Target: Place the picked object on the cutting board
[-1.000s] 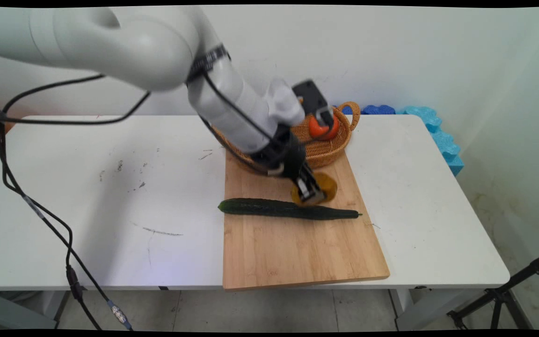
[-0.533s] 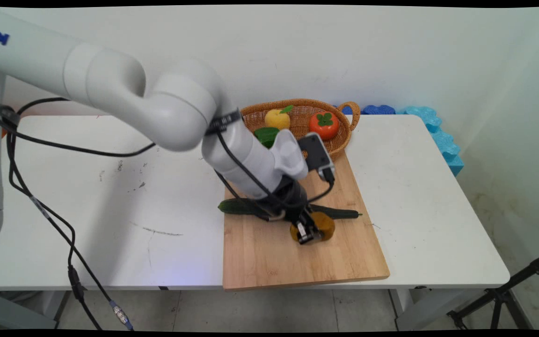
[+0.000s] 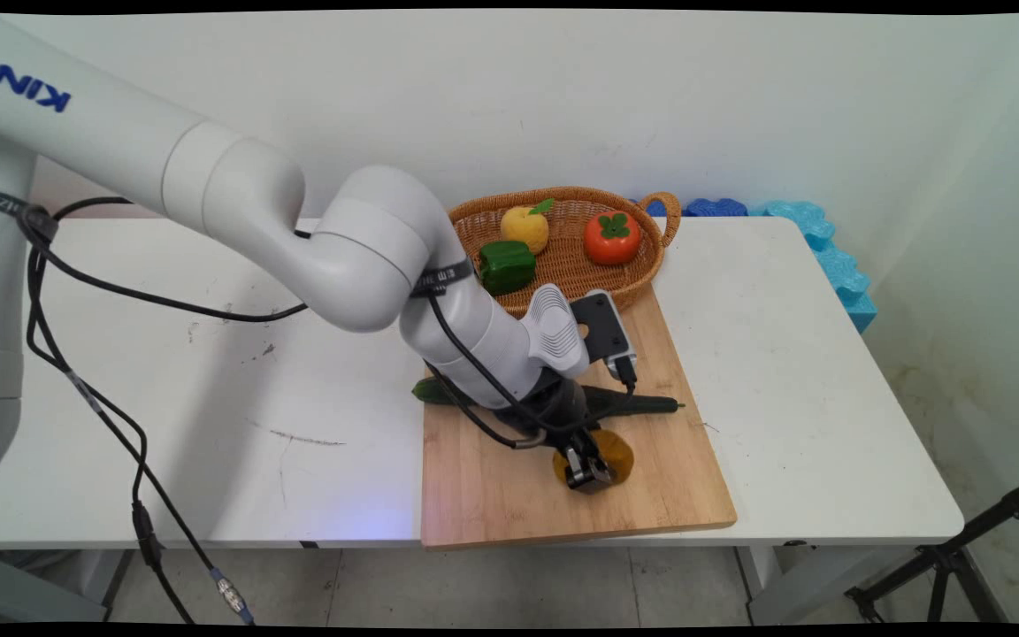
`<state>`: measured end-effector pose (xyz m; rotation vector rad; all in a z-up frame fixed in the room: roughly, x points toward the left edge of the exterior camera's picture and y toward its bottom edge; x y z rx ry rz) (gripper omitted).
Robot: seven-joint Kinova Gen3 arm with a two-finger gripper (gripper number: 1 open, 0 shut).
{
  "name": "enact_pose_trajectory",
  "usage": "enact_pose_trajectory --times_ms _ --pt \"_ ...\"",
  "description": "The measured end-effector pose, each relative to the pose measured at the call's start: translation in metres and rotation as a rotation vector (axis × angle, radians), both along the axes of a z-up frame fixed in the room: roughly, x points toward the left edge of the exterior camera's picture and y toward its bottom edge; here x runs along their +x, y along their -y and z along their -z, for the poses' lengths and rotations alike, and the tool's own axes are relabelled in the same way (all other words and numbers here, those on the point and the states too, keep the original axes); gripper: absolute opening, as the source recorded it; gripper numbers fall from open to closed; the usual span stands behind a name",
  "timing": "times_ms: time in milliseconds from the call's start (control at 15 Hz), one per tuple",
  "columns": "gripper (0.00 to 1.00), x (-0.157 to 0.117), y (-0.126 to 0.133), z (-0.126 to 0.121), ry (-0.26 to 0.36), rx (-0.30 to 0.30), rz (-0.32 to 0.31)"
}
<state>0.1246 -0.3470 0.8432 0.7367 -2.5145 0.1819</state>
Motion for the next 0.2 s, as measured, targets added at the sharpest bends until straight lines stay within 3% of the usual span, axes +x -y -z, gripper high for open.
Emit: enact_pose_trajectory --times_ms 200 --pt "1.0 -0.0018 0.0017 0.0031 -0.011 -0.007 -0.001"
